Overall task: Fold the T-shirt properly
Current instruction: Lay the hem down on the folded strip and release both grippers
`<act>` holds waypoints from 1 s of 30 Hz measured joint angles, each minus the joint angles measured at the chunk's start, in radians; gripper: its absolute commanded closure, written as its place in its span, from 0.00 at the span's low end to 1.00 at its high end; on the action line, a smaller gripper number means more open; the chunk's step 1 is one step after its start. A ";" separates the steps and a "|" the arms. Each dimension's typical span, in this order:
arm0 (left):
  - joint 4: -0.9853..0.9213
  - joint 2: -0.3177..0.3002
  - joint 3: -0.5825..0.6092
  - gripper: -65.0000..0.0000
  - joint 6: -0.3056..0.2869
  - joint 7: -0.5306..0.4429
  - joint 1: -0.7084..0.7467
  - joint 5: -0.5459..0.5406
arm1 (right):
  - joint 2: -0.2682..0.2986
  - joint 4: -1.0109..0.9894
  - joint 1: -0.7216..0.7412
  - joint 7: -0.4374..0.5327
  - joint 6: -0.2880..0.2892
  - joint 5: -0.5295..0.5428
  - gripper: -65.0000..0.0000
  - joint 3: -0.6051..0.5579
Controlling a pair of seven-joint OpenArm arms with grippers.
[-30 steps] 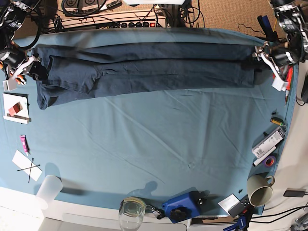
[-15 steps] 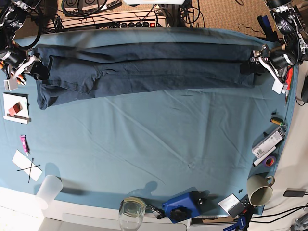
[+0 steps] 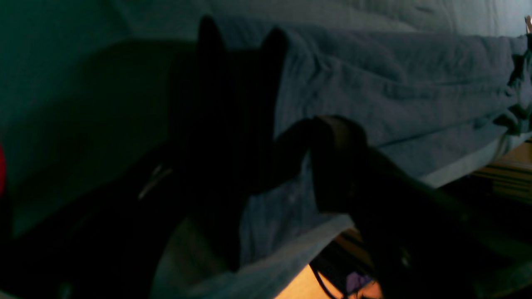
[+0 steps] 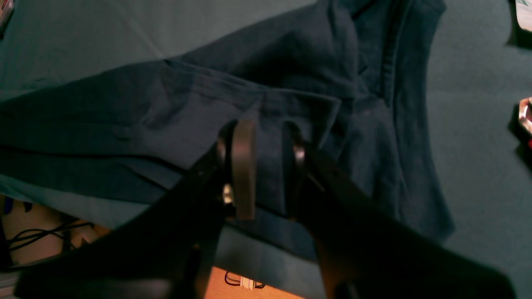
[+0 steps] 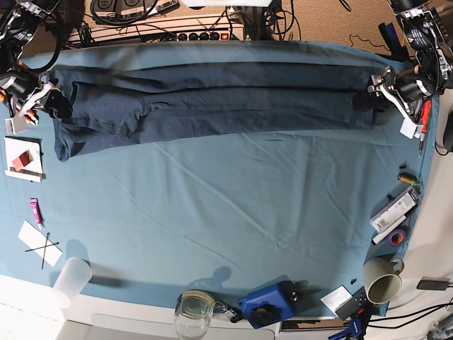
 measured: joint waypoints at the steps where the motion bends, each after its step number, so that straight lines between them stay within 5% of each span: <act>1: 0.000 0.000 0.000 0.45 0.000 -0.012 0.000 0.004 | 0.000 0.000 0.000 0.000 0.000 0.001 0.81 0.000; 9: -0.004 0.001 0.001 0.48 -0.042 -0.026 -0.022 0.050 | 0.001 0.000 0.000 0.000 0.000 0.002 0.81 0.000; 15: 0.009 0.054 0.022 0.52 -0.080 -0.110 -0.029 0.201 | -0.006 -0.002 -0.001 -0.002 0.000 0.009 0.81 -0.004; 30: 0.033 -0.006 0.130 0.52 -0.006 -0.045 -0.050 0.243 | -0.002 -0.002 -0.002 0.000 0.000 0.008 0.81 -0.002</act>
